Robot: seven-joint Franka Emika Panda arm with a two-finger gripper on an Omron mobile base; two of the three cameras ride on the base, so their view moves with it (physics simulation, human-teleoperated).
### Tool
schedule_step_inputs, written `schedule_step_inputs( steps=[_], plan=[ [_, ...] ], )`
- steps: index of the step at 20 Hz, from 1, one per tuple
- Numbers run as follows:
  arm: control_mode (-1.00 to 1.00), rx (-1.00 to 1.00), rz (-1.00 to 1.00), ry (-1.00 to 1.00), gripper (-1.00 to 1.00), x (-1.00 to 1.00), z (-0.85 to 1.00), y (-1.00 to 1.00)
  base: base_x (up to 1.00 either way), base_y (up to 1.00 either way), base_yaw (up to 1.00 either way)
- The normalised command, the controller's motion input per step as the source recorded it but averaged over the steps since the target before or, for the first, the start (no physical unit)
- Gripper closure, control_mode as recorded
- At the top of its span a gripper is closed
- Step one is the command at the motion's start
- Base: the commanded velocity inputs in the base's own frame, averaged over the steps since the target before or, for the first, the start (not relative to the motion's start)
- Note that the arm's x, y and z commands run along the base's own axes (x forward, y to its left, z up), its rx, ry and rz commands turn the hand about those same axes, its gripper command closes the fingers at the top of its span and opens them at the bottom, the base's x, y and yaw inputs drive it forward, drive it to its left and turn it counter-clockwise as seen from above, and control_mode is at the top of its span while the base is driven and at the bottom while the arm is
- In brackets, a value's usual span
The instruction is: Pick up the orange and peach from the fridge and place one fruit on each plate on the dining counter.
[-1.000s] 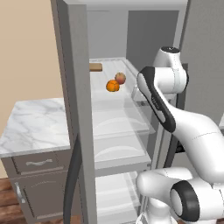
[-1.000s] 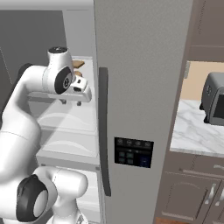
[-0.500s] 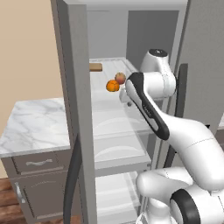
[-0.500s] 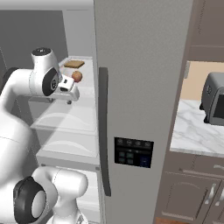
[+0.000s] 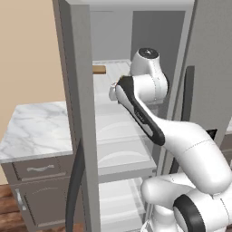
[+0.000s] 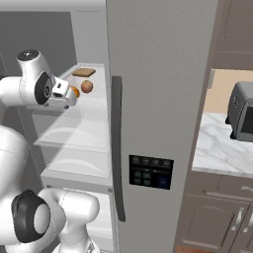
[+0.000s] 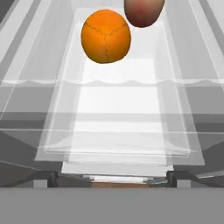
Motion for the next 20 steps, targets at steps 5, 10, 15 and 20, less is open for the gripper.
schedule_step_inputs(
  steps=[5, 10, 15, 20],
  plan=[
    [-1.0, 0.0, 0.0, -0.04, -1.0, 0.49, 0.29, 0.09, 0.0, 0.0, 0.0],
    [-1.0, 0.0, 0.0, 0.0, -1.0, 0.59, 0.03, 0.0, 0.0, 0.0, 0.0],
    [-1.0, 0.0, 0.0, 0.0, -1.0, 0.49, 0.0, 0.05, 0.0, 0.0, 0.0],
    [-1.0, 0.0, 0.0, 0.0, -1.0, 0.42, 0.0, 0.0, 0.0, 0.0, 0.0]
  ],
)
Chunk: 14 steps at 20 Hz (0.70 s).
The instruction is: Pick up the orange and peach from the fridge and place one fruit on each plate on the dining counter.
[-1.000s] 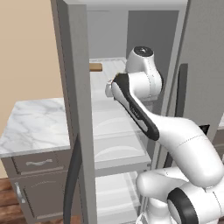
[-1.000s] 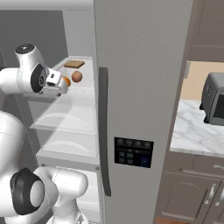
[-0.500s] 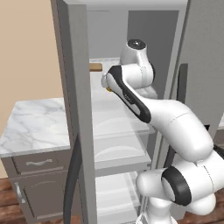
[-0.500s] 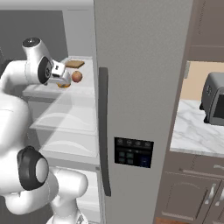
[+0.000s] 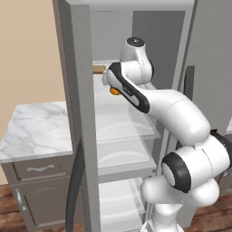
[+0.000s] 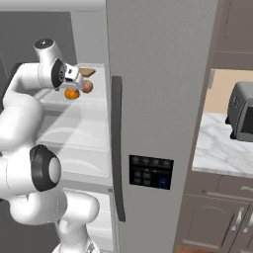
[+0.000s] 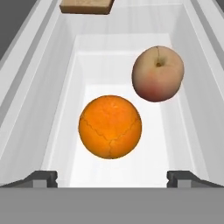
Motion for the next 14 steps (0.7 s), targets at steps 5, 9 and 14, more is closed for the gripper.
schedule_step_inputs(
  steps=[5, 9, 14],
  plan=[
    [-1.0, -0.01, 0.0, 0.0, -1.0, 0.33, -0.01, 0.0, 0.0, 0.0, 0.0],
    [-1.0, -0.04, 0.0, 0.0, -1.0, 0.18, -0.21, 0.04, 0.0, 0.0, 0.0],
    [-1.0, -0.05, 0.0, 0.0, -1.0, 0.07, -0.21, 0.0, 0.0, 0.0, 0.0]
  ],
)
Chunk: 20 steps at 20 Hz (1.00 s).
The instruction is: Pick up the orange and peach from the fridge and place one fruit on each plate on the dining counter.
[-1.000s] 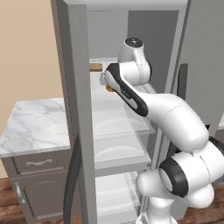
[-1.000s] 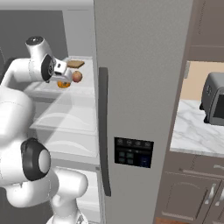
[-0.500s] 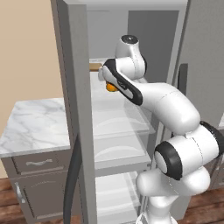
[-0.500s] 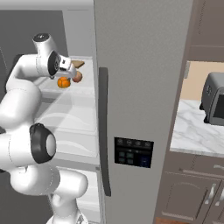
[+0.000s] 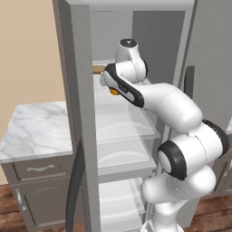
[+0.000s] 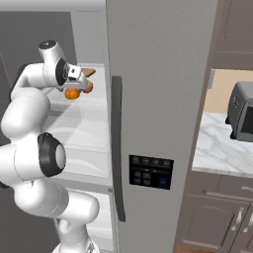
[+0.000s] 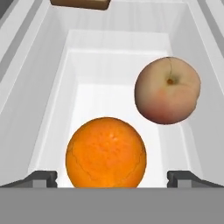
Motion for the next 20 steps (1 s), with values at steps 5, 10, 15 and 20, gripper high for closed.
schedule_step_inputs(
  steps=[5, 10, 15, 20],
  plan=[
    [-1.0, -0.02, 0.0, 0.0, -1.0, 0.08, -0.2, 0.0, 0.0, 0.0, 0.0],
    [-1.0, 0.0, 0.0, 0.0, -1.0, 0.14, -0.19, 0.03, 0.0, 0.0, 0.0],
    [-1.0, 0.0, 0.0, 0.0, -1.0, 0.09, -0.21, 0.02, 0.0, 0.0, 0.0],
    [-1.0, 0.0, 0.0, 0.0, -1.0, 0.04, -0.23, 0.03, 0.0, 0.0, 0.0]
  ],
)
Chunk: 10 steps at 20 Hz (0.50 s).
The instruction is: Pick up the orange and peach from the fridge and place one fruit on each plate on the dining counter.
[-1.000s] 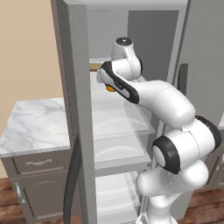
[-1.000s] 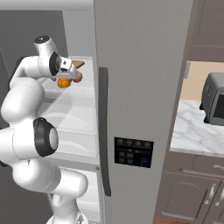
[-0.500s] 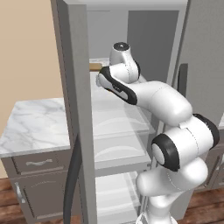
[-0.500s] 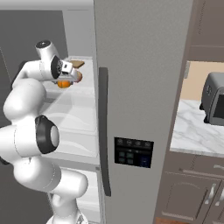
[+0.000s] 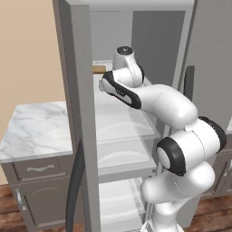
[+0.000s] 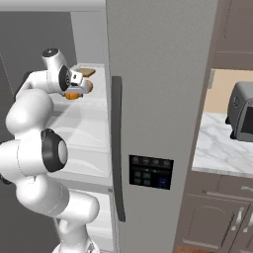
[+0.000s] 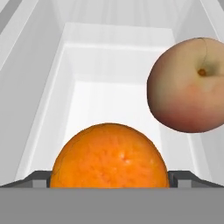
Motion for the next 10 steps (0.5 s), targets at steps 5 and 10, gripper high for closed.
schedule_step_inputs(
  steps=[5, 10],
  plan=[
    [-1.0, 0.0, 0.0, 0.0, -1.0, 0.06, -0.31, 0.0, 0.0, 0.0, 0.0],
    [-1.0, 0.0, 0.0, 0.0, 1.0, 0.0, -0.47, 0.0, 0.0, 0.0, 0.0]
  ],
)
